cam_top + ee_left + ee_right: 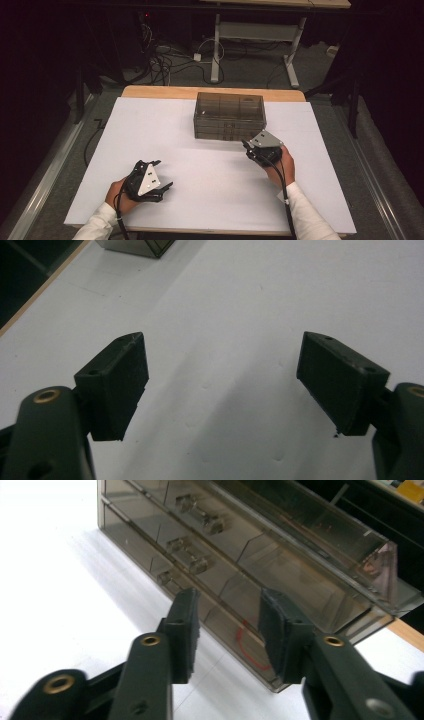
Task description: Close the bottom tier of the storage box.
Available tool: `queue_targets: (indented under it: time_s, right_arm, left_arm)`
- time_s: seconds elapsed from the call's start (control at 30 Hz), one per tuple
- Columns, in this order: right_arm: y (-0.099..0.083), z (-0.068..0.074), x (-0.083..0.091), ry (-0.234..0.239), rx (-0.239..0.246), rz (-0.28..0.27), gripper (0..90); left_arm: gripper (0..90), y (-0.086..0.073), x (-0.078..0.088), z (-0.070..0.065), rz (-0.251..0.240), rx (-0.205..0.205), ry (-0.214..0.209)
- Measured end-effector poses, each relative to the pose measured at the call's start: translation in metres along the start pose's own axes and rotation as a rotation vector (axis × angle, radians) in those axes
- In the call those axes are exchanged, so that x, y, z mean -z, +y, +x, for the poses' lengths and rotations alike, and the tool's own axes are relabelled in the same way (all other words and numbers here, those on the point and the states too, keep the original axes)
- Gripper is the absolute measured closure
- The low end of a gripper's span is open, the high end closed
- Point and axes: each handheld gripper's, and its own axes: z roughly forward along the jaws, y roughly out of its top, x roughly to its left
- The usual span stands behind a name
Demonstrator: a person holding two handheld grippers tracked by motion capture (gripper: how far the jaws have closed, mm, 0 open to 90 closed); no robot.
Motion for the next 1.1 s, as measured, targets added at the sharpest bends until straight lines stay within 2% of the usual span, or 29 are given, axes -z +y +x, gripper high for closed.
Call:
queue_targets:
  time_s: [0.2, 0.47, 0.6, 0.8, 0.97, 1.1]
  right_arm:
    - [0.0004, -0.0012, 0.0022, 0.007, -0.014, -0.011, 42.0]
    - [0.001, 0.0005, 0.0007, 0.026, -0.035, -0.027, 28.7]
    - [0.0014, 0.0005, 0.0019, 0.003, -0.062, -0.051, 23.6]
    - [0.0018, -0.0007, 0.0024, -0.005, -0.091, -0.07, 16.2]
    - [0.0021, -0.0016, 0.0035, 0.009, -0.114, -0.088, 16.3]
    - [0.0031, -0.0028, 0.0061, 0.002, -0.12, -0.093, 16.6]
  left_arm:
    - [19.8, 0.0001, 0.0004, 0.0003, -0.001, 0.001, 0.002]
    - [19.8, -0.0002, 0.0, 0.0, 0.002, -0.001, -0.001]
    - [19.8, -0.0001, -0.0001, 0.0, 0.002, -0.003, 0.0]
    - [19.8, 0.0, -0.0002, -0.0001, 0.003, -0.003, -0.001]
    - [19.8, 0.0, -0.0001, -0.0001, 0.002, -0.002, -0.001]
    - [19.8, 0.0001, -0.0004, -0.0002, 0.003, -0.003, -0.001]
